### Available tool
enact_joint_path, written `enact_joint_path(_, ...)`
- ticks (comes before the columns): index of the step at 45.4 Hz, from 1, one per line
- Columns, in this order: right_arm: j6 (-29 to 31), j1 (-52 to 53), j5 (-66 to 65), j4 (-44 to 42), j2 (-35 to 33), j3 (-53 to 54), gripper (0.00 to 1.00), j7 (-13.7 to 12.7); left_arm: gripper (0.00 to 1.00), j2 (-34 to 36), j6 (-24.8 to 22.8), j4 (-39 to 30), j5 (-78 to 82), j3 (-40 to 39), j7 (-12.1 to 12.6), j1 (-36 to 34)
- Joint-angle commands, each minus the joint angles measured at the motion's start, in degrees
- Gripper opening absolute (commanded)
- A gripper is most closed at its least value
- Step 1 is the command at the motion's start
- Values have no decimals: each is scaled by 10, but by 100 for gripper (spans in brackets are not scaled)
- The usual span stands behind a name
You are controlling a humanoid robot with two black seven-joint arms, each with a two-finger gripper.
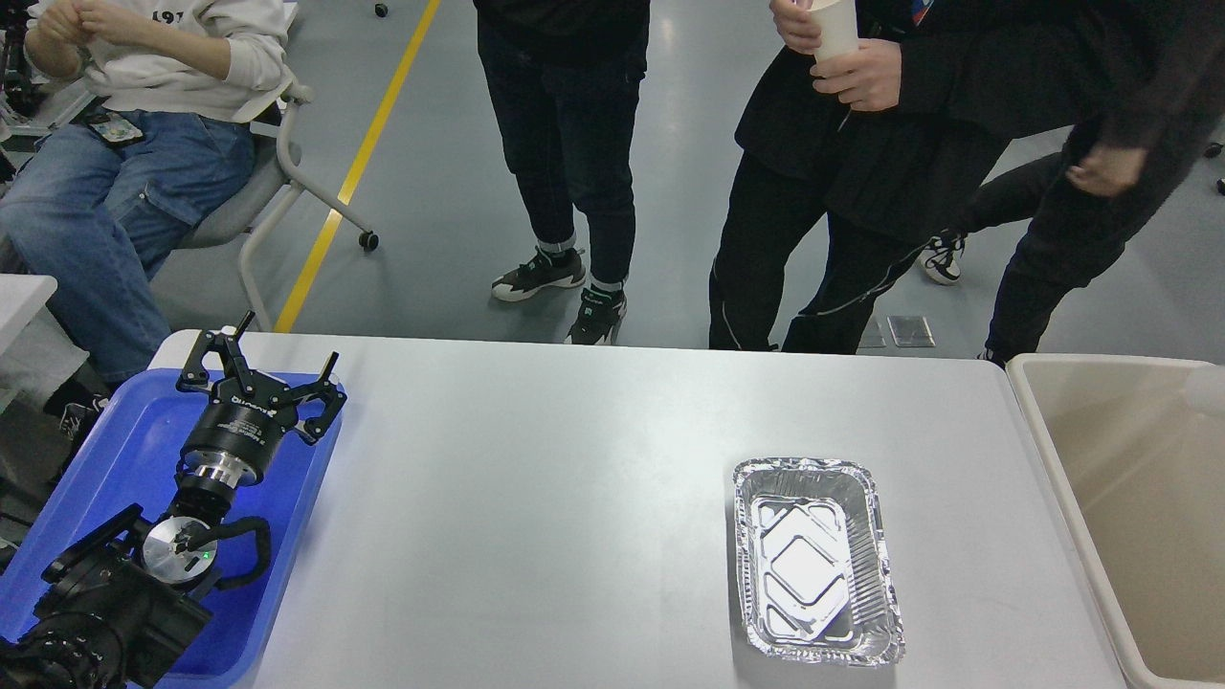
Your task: Tidy desktop
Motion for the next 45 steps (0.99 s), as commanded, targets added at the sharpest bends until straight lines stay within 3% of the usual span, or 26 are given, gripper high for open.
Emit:
enact_joint_path(1,-25,-59,32,-99,87,26,0,1,100,-1,0,0,0,0,0,-1)
enact_joint_path(23,-25,-79,44,-315,232,26,0,0,100,-1,0,0,0,0,0,-1)
enact_joint_path(34,-50,-80,45,-368,296,26,0,-2,100,-1,0,0,1,0,0,-1)
enact_joint_path(45,-66,-75,45,-368,313,27,0,-2,100,-1,0,0,1,0,0,-1)
